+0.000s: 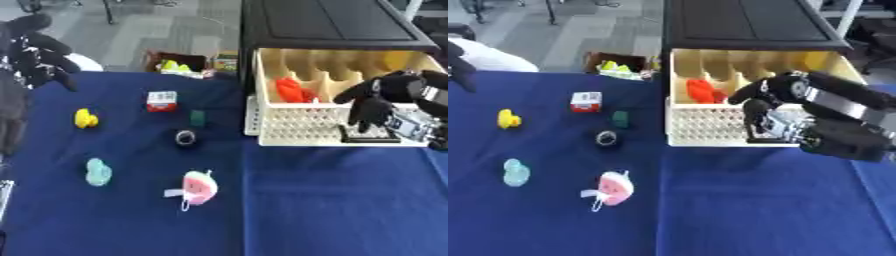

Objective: Pick up objects from table and place into drawer.

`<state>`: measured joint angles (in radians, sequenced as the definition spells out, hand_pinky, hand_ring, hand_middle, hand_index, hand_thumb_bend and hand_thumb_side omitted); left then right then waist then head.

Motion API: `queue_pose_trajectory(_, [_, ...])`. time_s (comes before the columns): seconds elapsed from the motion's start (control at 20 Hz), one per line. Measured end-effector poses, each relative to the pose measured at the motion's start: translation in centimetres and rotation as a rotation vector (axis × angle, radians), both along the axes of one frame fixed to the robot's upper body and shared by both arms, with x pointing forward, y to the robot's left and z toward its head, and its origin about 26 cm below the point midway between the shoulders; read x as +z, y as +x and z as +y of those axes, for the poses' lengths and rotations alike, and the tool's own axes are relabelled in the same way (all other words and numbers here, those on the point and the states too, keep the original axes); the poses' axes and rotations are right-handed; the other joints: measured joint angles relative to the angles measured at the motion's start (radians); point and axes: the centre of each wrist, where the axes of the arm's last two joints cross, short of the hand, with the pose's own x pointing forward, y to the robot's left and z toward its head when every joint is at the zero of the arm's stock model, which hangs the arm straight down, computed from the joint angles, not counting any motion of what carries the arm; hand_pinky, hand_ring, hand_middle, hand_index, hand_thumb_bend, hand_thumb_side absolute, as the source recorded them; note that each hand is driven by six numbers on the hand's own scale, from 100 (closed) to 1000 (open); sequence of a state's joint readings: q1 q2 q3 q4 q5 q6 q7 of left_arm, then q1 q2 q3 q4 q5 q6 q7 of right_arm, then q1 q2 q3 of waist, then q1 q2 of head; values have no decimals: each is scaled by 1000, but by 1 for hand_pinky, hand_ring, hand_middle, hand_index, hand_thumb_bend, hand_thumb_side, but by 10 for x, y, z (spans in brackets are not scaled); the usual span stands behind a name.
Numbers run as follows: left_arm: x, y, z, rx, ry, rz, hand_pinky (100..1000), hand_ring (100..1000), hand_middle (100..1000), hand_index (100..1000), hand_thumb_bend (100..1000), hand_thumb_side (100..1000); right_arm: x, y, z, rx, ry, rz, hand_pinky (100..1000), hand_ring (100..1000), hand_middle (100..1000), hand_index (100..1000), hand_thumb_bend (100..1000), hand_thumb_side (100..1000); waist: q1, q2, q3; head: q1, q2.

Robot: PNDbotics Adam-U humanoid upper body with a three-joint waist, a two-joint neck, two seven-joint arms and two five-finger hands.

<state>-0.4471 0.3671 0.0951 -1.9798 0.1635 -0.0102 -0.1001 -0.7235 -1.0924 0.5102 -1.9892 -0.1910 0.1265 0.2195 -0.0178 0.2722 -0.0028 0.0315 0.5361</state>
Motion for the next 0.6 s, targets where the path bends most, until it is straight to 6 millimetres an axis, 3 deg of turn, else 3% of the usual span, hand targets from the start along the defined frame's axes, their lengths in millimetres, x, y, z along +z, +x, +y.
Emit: queue_pose_trajectory(0.6, [-3,0,2,-37,-5,28,440,553,570,819,100,986,-35,-2,-13,-64,-125,302,798,721,740,932,100,1000,1,13,1,-2,0])
